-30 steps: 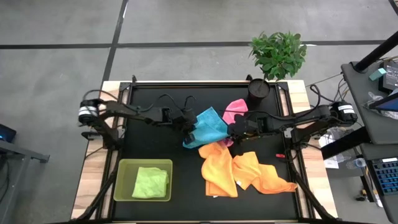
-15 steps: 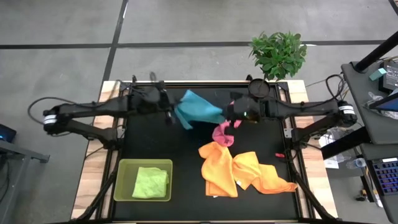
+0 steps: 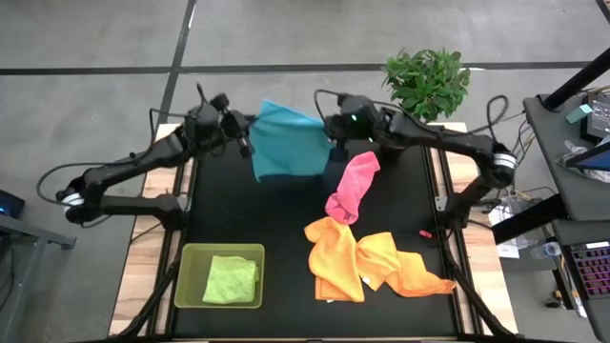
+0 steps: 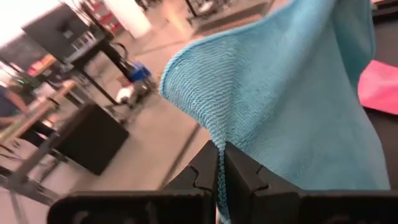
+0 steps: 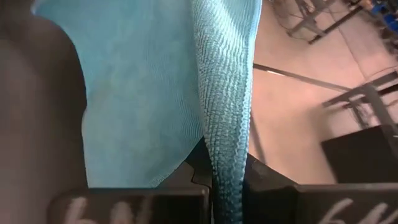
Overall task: Fold microfiber towels
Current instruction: Fold the blue microfiber towel
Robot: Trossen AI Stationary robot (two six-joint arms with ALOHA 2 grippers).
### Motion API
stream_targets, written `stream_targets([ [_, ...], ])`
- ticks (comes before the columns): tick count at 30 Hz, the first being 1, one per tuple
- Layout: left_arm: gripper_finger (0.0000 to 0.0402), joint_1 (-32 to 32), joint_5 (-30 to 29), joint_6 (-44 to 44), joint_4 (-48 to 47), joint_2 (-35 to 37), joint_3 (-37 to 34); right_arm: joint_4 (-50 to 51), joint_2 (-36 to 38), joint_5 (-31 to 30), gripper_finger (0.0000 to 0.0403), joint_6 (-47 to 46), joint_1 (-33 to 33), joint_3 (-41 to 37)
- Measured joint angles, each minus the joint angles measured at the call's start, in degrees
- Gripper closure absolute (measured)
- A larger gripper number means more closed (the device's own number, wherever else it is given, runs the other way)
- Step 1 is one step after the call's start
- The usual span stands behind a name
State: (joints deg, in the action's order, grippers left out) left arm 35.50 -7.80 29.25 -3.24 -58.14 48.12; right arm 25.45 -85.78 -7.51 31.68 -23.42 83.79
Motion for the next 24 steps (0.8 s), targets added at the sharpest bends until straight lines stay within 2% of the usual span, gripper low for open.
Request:
stream_targets([
  [4, 0.0401, 8.7, 12.7, 6.0, 4.7, -2.6, 0.0, 1.4, -5.4, 0.0, 0.0394, 2.9, -3.3, 6.3],
  [6, 0.0401, 11.4, 20.3, 6.1, 3.8, -3.3, -0.1, 4.7, -7.0, -0.1, 0.0394, 2.9, -4.1, 9.2],
  [8, 0.0401, 12.4, 24.9, 5.8, 2.5, -3.3, -1.4, 8.7, -8.2, 0.3, 0.0394, 2.2, -4.2, 11.4],
  [12, 0.0401, 12.0, 27.1, 7.2, 0.8, -2.5, -6.6, 16.1, -9.4, 7.3, 0.0394, -0.6, -3.9, 11.6],
  [17, 0.0402, 9.4, 31.9, 7.1, 0.8, -1.6, -14.4, 18.3, -9.8, 17.2, 0.0394, -3.6, -1.3, 6.2],
  [20, 0.0402, 6.8, 32.3, 7.1, 1.1, -1.3, -18.6, 18.1, -9.8, 19.7, 0.0394, -5.4, 1.5, 2.9],
  [24, 0.0402, 2.4, 32.3, 7.1, 1.5, -1.6, -22.5, 16.1, -9.8, 19.7, 0.0394, -8.5, 5.4, -1.3],
])
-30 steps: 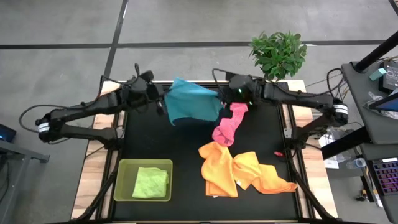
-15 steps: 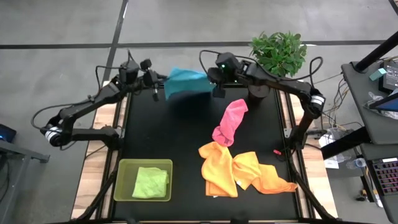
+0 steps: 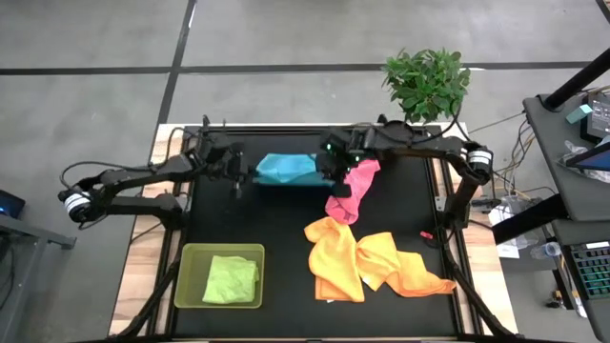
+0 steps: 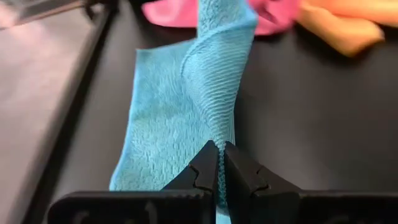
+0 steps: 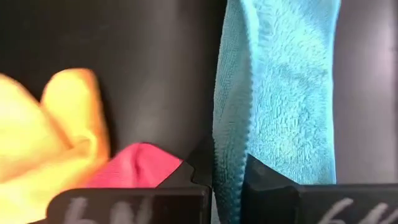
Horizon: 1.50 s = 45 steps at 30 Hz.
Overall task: Fold microfiber towels
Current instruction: Fold the blue microfiber towel
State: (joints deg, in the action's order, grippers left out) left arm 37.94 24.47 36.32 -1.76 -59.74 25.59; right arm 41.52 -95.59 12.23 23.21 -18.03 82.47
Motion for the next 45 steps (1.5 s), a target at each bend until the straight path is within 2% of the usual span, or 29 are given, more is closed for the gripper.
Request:
stream_targets([
  [4, 0.0402, -4.5, -1.4, -1.1, 0.1, -0.1, -2.1, -2.7, 0.0, 0.0, 0.0394, -2.5, 3.5, -3.6],
  [9, 0.0395, -9.4, -3.8, -7.7, -0.3, -0.1, -2.3, -6.2, 0.0, 0.0, 0.0394, -4.6, 7.2, -6.8],
  [17, 0.0314, -16.9, -4.2, -14.0, -0.7, -0.6, -2.3, -7.6, -0.1, 0.0, 0.0394, -6.3, 10.9, -9.3],
  [25, 0.0246, -20.2, -4.7, -21.1, 0.8, -1.6, -2.3, -7.6, -0.2, 0.4, 0.0394, -7.0, 12.4, -11.6],
  [29, 0.024, -22.2, -5.3, -24.2, 6.4, -4.3, -2.3, -7.8, -0.2, 0.4, 0.0394, -7.8, 12.4, -12.5],
  [36, 0.024, -27.8, -5.4, -28.5, 17.7, -13.7, -1.9, -8.0, -0.2, 0.4, 0.0394, -8.3, 12.5, -13.2],
  [42, 0.024, -34.6, -5.6, -28.6, 18.3, -19.3, -0.2, -9.4, -0.2, 0.2, 0.0394, -8.9, 12.5, -13.3],
  [45, 0.024, -37.9, -8.4, -29.8, 18.3, -20.7, 0.6, -11.8, -0.2, 0.2, 0.0394, -10.5, 12.4, -13.3],
])
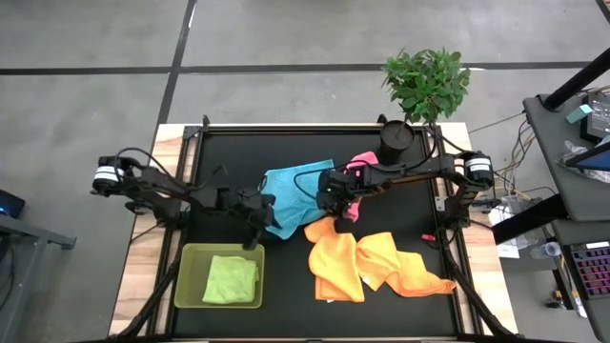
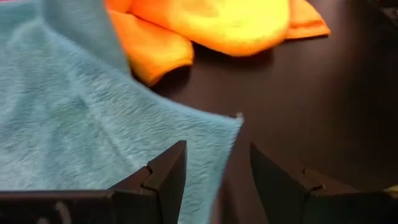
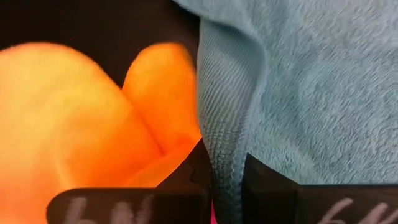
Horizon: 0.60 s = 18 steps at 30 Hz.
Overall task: Fold microfiber towels
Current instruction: Fold the blue microfiber towel
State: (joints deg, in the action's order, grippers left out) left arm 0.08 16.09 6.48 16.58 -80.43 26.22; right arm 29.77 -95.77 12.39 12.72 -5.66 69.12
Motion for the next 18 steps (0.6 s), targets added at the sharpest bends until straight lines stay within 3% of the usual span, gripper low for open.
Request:
stream_targets([
  [9, 0.024, -4.9, -12.4, -9.2, 0.0, -1.1, 1.7, -3.2, 0.0, -0.4, 0.0394, -0.3, -0.1, -0.1],
  [18, 0.0291, -6.6, -14.9, -9.3, -0.2, -5.0, 3.1, -5.3, 0.0, -0.5, 0.0394, -4.2, -0.2, -0.1],
])
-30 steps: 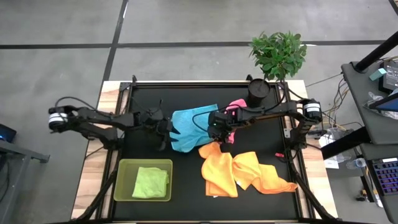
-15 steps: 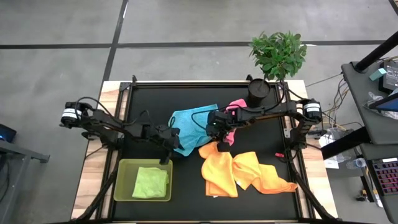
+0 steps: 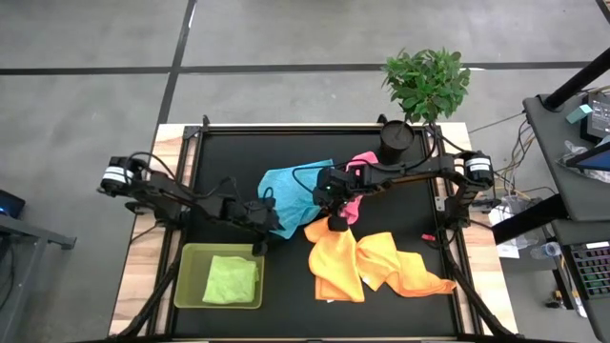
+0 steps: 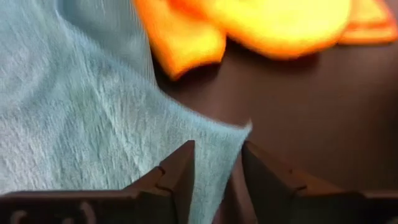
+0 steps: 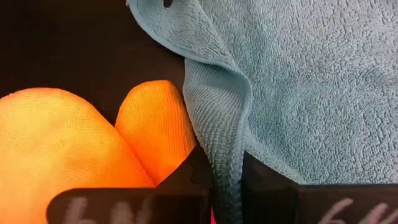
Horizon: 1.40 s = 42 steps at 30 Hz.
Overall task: Fold microfiber towels
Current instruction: Fold the blue microfiber towel
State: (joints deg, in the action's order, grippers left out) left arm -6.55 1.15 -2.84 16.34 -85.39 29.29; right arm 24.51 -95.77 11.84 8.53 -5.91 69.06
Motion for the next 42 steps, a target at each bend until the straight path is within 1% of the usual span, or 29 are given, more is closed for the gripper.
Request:
stream_targets([
  [3, 0.0326, 0.0, 0.0, 0.1, 0.4, -1.9, 0.9, 0.0, 0.0, 0.0, 0.0394, 0.0, 0.0, 0.0],
  [6, 0.0379, 0.0, 0.0, 0.4, 0.2, -3.6, 1.3, 0.0, 0.0, 0.0, 0.0394, -0.2, 0.0, 0.0],
  [7, 0.039, 0.0, 0.0, 0.5, 0.0, -3.8, 1.3, 0.0, 0.0, 0.0, 0.0394, -0.3, 0.0, 0.0],
  [13, 0.04, 0.1, -0.2, 4.2, 0.2, -2.5, 1.3, 0.0, 0.0, 0.0, 0.0394, -0.1, -0.1, 0.0],
  [20, 0.0401, 0.1, -2.8, 9.0, -2.7, 2.7, 1.3, 0.0, 0.0, 0.0, 0.0394, 0.0, -0.1, 0.0],
  [24, 0.0401, 0.1, -3.2, 12.5, -5.2, 6.9, 1.2, 0.0, 0.1, 0.0, 0.0394, -0.8, 0.2, 0.0],
  [29, 0.0401, 0.5, -3.4, 16.9, -8.2, 16.4, 1.2, 0.4, 1.2, -0.1, 0.0394, -2.6, 1.0, 0.0],
  [31, 0.0401, 0.8, -4.9, 16.9, -10.8, 20.9, 1.1, 1.1, 1.8, -0.1, 0.0394, -2.6, 1.7, 0.0],
  [34, 0.0401, 0.8, -7.7, 16.7, -18.0, 27.5, 1.1, 1.7, 2.7, 0.0, 0.0394, -2.6, 3.1, 0.0],
  [37, 0.0401, 0.8, -10.1, 15.3, -23.4, 32.5, 0.6, 1.8, 3.9, 0.3, 0.0394, -2.5, 4.4, 0.0],
  [42, 0.0402, 0.9, -12.3, 14.3, -23.8, 37.7, -1.3, 1.7, 5.3, 0.2, 0.0394, -2.1, 4.9, 0.1],
])
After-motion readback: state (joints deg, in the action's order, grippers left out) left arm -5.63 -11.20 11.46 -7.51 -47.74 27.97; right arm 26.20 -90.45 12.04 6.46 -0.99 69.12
